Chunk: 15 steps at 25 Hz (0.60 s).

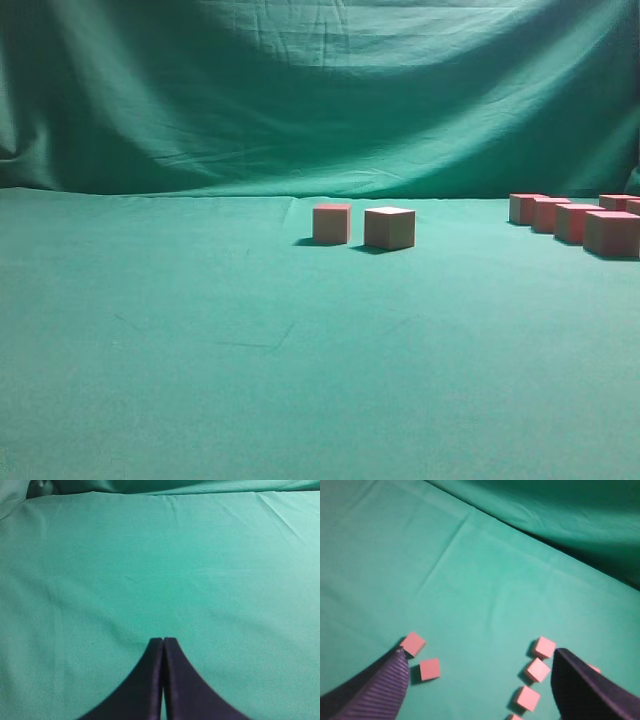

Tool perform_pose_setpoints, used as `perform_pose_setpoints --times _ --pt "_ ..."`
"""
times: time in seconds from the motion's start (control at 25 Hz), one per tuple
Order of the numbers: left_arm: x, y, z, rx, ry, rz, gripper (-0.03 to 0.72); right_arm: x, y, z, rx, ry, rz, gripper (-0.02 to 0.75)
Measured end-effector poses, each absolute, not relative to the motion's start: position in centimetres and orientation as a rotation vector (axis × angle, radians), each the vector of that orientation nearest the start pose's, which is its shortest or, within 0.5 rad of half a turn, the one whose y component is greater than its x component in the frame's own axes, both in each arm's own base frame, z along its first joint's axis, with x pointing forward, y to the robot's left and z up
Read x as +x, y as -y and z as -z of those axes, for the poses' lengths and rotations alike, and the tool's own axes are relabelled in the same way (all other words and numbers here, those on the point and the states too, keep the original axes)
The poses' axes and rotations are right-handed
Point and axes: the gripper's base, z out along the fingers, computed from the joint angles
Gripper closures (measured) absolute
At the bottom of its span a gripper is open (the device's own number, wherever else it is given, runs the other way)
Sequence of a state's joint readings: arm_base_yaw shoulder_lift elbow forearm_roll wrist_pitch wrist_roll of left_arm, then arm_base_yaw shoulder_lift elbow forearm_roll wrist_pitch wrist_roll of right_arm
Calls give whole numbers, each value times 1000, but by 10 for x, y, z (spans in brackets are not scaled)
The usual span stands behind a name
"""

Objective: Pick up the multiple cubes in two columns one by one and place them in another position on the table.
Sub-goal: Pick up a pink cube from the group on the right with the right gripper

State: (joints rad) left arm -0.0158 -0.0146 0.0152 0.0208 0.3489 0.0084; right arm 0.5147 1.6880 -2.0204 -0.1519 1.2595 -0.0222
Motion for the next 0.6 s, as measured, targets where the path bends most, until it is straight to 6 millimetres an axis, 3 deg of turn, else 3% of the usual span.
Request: perform_pose_setpoints --times 0.16,0.44,0.6 --pt "53 0 -177 35 -1833 -15 688 286 -129 -439 -481 -2420 9 158" --pt "53 0 -177 35 -1833 -15 688 282 -78 -332 -280 -2808 142 158" --pt "53 0 -177 35 -1833 -15 688 281 -69 -281 -190 -2856 36 158"
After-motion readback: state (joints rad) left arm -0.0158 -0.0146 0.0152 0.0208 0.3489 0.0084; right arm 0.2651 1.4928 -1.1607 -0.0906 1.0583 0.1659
